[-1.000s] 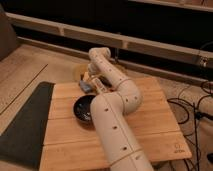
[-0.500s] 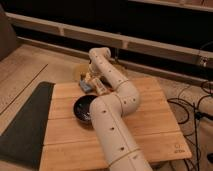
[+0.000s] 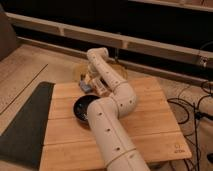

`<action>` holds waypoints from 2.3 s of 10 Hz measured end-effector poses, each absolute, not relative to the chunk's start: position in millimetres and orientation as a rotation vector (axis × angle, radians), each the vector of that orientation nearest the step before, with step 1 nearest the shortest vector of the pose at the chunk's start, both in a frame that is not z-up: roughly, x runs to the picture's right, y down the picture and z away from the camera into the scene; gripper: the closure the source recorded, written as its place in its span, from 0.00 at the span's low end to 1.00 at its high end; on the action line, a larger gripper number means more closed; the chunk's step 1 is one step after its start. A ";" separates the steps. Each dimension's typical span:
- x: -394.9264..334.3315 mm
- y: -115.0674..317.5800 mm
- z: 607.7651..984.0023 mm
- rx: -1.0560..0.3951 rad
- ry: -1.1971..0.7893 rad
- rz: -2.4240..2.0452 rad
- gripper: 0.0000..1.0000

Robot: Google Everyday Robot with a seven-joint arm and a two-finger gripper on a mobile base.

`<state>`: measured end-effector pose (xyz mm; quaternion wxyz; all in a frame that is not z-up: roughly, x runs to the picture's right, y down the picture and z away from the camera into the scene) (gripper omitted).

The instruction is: Stand the bottle upright

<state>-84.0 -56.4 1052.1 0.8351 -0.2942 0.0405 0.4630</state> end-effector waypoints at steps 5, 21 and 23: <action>-88.8 -55.0 1050.6 -0.636 0.070 0.958 0.87; -130.8 -133.7 1007.6 -0.581 -0.234 0.917 1.00; -140.3 -153.3 994.1 -0.551 -0.305 0.866 1.00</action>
